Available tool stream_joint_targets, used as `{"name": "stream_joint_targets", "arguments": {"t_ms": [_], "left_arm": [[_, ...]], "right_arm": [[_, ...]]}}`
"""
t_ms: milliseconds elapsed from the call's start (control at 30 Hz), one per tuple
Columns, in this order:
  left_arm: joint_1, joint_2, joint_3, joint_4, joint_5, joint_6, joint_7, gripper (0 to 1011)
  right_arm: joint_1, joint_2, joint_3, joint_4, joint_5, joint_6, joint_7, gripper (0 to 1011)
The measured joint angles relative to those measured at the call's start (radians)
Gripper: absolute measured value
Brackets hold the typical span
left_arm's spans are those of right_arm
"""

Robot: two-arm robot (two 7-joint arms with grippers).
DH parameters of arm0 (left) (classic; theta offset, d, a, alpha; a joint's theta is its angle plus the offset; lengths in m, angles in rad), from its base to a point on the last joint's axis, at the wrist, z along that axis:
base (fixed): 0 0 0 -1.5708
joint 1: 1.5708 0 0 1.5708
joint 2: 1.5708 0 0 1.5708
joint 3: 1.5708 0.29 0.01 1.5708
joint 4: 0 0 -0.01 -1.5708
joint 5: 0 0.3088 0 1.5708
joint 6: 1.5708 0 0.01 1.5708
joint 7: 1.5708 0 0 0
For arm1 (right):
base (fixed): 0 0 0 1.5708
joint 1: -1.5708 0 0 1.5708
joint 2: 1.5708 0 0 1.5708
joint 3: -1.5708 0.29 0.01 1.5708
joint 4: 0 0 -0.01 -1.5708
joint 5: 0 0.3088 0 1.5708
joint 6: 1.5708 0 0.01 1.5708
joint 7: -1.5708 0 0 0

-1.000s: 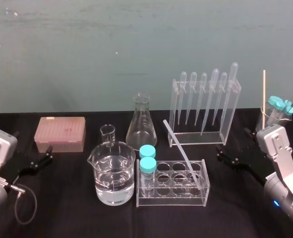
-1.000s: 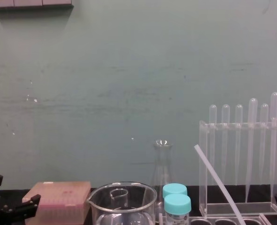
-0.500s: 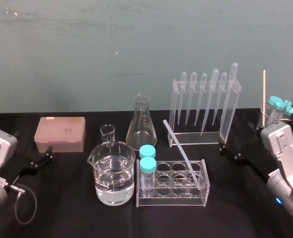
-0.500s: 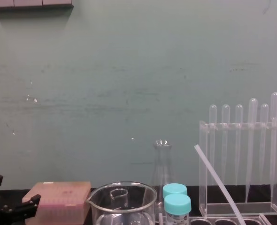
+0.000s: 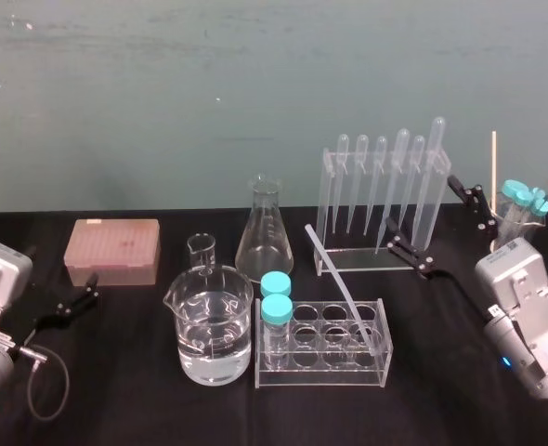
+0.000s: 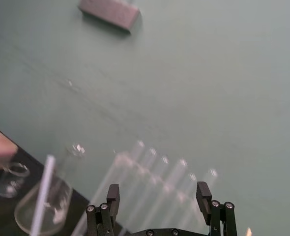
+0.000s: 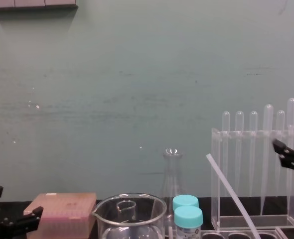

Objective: Pick up the stirring rod with one hand, then place it down.

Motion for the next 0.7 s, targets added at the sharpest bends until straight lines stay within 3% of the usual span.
{"name": "stream_joint_targets", "arguments": {"t_ms": [200, 367, 467, 500, 700], "left_arm": [[0.000, 0.000, 0.000, 0.000, 0.000, 0.000, 0.000, 1000], [0.000, 0.000, 0.000, 0.000, 0.000, 0.000, 0.000, 1000], [0.000, 0.000, 0.000, 0.000, 0.000, 0.000, 0.000, 1000], [0.000, 0.000, 0.000, 0.000, 0.000, 0.000, 0.000, 1000], [0.000, 0.000, 0.000, 0.000, 0.000, 0.000, 0.000, 1000]], "right_arm": [[0.017, -0.015, -0.021, -0.013, -0.032, -0.058, 0.036, 1000], [0.038, -0.027, -0.042, -0.008, -0.025, -0.093, 0.093, 1002], [0.065, -0.039, -0.056, 0.012, 0.062, -0.085, 0.190, 1000], [0.065, -0.039, -0.056, 0.012, 0.062, -0.085, 0.190, 1000], [0.117, -0.067, -0.063, 0.059, 0.245, 0.029, 0.362, 1000]]}}
